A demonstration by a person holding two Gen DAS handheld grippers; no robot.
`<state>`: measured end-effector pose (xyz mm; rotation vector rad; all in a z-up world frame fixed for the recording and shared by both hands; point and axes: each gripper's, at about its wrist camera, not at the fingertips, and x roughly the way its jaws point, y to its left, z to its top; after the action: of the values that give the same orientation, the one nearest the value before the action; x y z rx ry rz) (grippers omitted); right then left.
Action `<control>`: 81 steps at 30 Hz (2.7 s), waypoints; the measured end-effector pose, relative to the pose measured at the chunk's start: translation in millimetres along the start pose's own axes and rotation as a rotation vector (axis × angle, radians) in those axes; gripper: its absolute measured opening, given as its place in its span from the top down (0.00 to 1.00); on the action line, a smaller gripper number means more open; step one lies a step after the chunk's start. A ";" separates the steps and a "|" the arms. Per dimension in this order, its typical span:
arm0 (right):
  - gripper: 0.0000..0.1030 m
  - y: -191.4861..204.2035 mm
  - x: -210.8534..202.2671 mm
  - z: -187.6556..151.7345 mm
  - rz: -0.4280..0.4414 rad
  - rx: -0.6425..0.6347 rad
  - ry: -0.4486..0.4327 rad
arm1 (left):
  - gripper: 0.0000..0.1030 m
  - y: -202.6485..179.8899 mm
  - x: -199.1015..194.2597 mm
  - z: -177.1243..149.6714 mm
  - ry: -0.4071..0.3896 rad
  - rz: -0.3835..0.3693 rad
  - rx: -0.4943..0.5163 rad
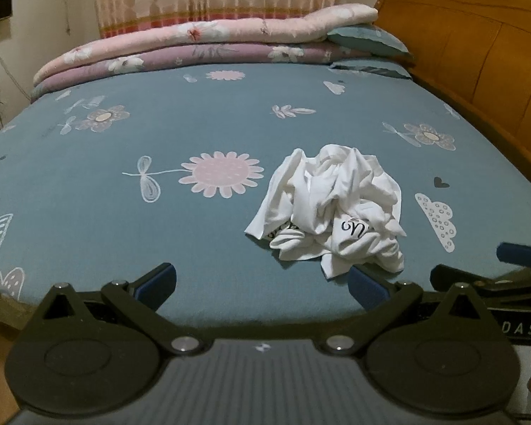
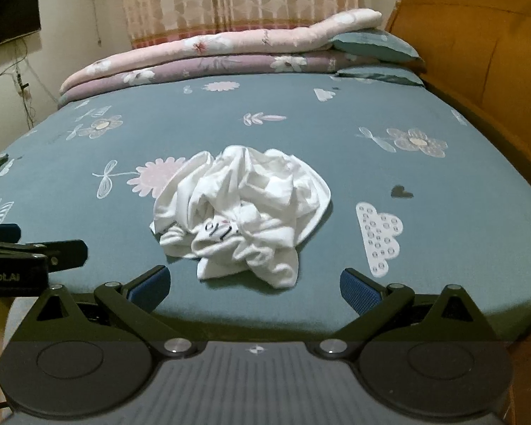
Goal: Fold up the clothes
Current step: 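Move both grippers toward the crumpled white T-shirt on the bed, then close the left gripper on the white T-shirt's edge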
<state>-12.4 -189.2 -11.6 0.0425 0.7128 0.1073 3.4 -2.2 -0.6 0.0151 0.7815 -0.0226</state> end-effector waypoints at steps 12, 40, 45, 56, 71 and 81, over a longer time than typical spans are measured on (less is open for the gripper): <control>0.00 -3.6 38.8 37.1 0.018 -0.049 0.001 | 0.00 -28.4 60.5 38.9 0.041 0.018 0.014; 0.00 -52.6 187.0 66.4 0.012 0.037 0.201 | 0.01 -28.9 191.8 84.6 0.113 -0.014 0.069; 0.00 -51.1 194.7 68.9 0.031 0.004 0.192 | 0.00 -38.2 211.6 84.7 0.089 -0.016 0.143; 0.00 -55.9 200.2 52.8 0.085 -0.019 0.136 | 0.00 -22.6 221.3 65.1 0.049 -0.131 0.109; 0.08 -71.4 139.2 67.3 0.145 -0.002 -0.036 | 0.34 -23.8 171.5 92.5 -0.038 -0.230 0.260; 0.27 -76.1 128.0 58.1 0.145 -0.025 -0.012 | 0.65 -17.5 201.7 90.8 0.084 -0.306 0.199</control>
<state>128.1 -250.6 -56.7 0.0708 0.6964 0.2548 210.0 -24.7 -78.4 0.0854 0.8573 -0.3916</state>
